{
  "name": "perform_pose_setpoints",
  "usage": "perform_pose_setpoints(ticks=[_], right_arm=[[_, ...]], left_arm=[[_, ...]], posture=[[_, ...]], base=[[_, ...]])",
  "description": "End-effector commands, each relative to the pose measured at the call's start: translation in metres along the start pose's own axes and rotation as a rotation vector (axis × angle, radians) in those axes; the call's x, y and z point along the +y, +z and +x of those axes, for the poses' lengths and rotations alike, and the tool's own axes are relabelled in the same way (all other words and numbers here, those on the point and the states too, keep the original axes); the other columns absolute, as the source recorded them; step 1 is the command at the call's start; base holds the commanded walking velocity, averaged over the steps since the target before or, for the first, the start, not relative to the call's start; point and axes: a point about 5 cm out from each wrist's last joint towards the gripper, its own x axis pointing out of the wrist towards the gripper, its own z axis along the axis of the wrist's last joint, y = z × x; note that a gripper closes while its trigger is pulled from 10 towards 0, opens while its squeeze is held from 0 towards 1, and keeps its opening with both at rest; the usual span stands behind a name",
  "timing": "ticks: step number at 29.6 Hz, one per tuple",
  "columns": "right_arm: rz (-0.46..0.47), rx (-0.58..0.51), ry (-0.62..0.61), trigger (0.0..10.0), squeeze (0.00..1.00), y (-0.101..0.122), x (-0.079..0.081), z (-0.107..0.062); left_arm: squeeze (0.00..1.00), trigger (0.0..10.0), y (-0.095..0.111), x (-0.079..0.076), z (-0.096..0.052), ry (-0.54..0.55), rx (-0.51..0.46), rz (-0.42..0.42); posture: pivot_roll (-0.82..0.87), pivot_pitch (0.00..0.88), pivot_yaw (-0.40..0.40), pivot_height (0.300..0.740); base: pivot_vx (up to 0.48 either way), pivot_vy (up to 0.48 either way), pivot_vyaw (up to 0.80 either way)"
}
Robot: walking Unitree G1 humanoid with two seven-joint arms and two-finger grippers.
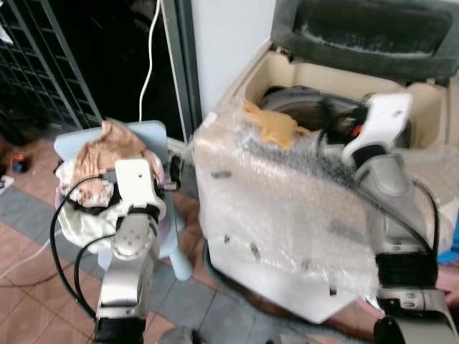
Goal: Clothes washing
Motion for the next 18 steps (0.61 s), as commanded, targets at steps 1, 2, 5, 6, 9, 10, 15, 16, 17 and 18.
perform_pose_setpoints(ticks=[1, 2, 5, 6, 9, 10, 15, 16, 17, 18], right_arm=[[0.005, -0.036, 0.071, 10.0, 1.00, 0.007, 0.011, 0.001], [0.020, -0.040, 0.114, 10.0, 1.00, 0.008, 0.020, 0.001], [0.033, -0.035, 0.147, 10.0, 1.00, 0.007, 0.028, 0.002], [0.033, -0.035, 0.147, 10.0, 1.00, 0.007, 0.028, 0.002], [0.031, -0.013, 0.147, 10.0, 1.00, 0.000, 0.038, 0.003], [0.023, -0.006, 0.118, 10.0, 1.00, -0.004, 0.038, 0.002], [0.031, 0.027, 0.040, 10.0, 1.00, -0.018, 0.037, -0.011], [0.020, 0.056, 0.004, 10.0, 1.00, -0.027, 0.037, -0.021], [0.004, 0.106, -0.050, 10.0, 1.00, -0.043, 0.037, -0.037], [0.001, 0.119, -0.061, 10.0, 1.00, -0.046, 0.037, -0.041]], left_arm=[[0.00, 10.0, -0.005, 0.000, -0.001, -0.003, 0.024, 0.000], [0.00, 10.0, -0.007, -0.004, -0.002, -0.016, 0.028, -0.005], [0.00, 10.0, -0.007, -0.008, -0.002, -0.032, 0.029, -0.008], [0.00, 10.0, -0.007, -0.008, -0.002, -0.032, 0.029, -0.008], [0.00, 10.0, -0.006, -0.012, -0.001, -0.040, 0.030, -0.024], [0.00, 10.0, -0.006, -0.012, -0.002, -0.036, 0.028, -0.035], [0.00, 10.0, -0.004, -0.009, -0.005, -0.032, 0.022, -0.045], [0.00, 10.0, -0.004, -0.008, -0.006, -0.029, 0.021, -0.045], [0.00, 10.0, -0.003, -0.007, -0.007, -0.034, 0.017, -0.040], [0.00, 10.0, -0.003, -0.007, -0.008, -0.037, 0.016, -0.037]], posture=[[-0.09, 0.000, 0.043, 0.740], [-0.10, 0.000, 0.047, 0.740], [-0.09, 0.000, 0.042, 0.740], [-0.09, 0.000, 0.042, 0.740], [-0.08, 0.000, 0.036, 0.740], [-0.07, 0.000, 0.036, 0.740], [-0.05, 0.000, 0.035, 0.740], [-0.05, 0.000, 0.037, 0.740], [-0.05, 0.000, 0.040, 0.740], [-0.05, 0.000, 0.043, 0.740]], base=[[0.000, 0.000, 0.00], [0.000, 0.000, 0.00], [0.000, 0.000, 0.00], [0.000, 0.000, 0.00], [0.000, 0.000, 0.00], [0.000, 0.000, 0.00], [0.000, 0.000, 0.00], [0.000, 0.480, 0.00], [0.000, 0.480, 0.00], [0.000, 0.480, 0.00]])
